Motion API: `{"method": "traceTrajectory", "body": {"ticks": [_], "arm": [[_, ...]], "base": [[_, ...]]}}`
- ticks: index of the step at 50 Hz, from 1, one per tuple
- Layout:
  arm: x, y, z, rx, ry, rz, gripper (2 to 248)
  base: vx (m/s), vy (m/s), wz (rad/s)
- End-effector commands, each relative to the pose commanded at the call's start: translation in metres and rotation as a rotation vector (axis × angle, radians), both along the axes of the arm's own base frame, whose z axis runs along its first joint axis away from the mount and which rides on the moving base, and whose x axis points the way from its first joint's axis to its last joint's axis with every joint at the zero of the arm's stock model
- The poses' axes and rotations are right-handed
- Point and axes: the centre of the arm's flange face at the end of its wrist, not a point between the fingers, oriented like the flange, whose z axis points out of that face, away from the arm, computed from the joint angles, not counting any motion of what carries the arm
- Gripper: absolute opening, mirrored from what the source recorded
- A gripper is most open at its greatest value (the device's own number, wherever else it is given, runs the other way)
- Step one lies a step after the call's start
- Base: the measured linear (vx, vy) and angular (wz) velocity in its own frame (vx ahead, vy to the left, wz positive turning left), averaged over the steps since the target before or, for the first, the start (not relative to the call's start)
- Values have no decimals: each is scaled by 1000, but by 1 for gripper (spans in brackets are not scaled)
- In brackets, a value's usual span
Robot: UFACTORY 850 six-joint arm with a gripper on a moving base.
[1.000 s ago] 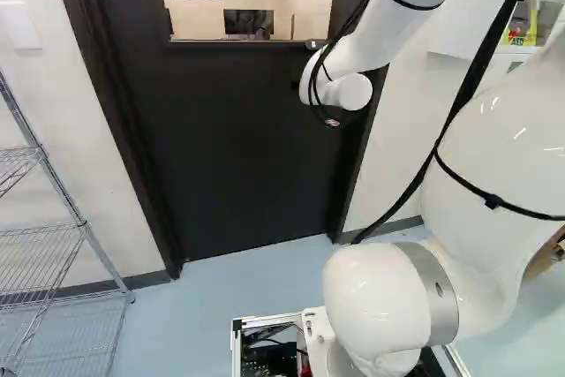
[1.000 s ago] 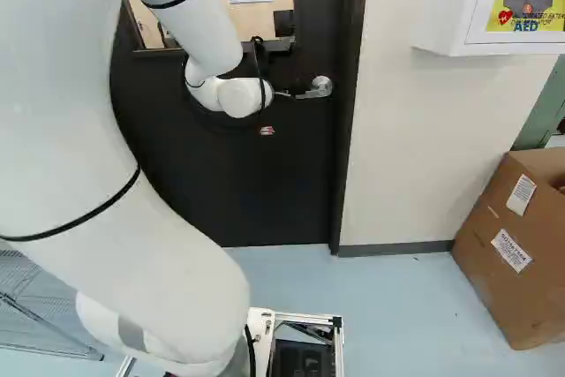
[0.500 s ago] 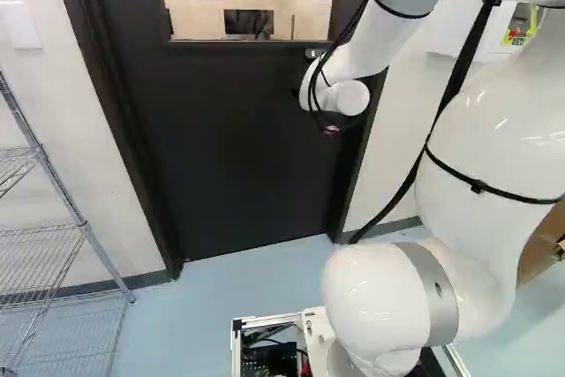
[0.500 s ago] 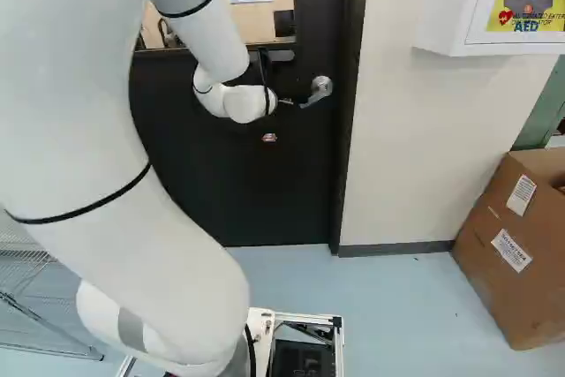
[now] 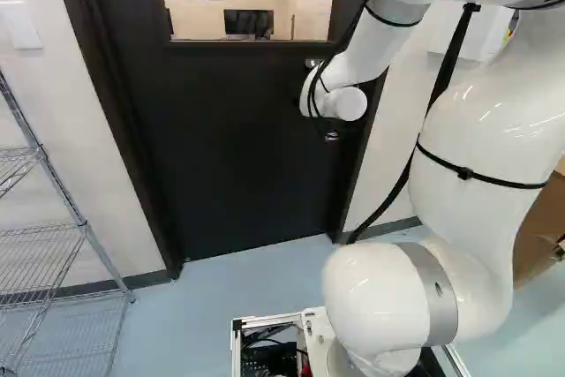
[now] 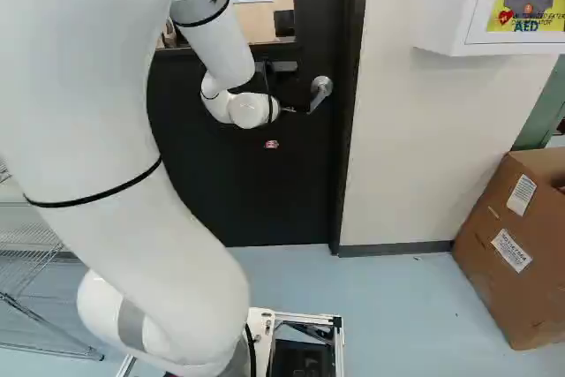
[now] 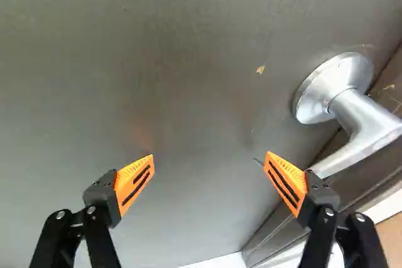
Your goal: Open the door and move inside
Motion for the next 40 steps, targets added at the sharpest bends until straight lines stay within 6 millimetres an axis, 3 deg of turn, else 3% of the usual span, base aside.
{"method": "traceTrajectory", "body": {"ticks": [27,40], "arm": [[5,0,-29,6,60,0,247],[5,-1,-32,6,66,0,247]], "base": [[0,0,0],[0,0,0]]}}
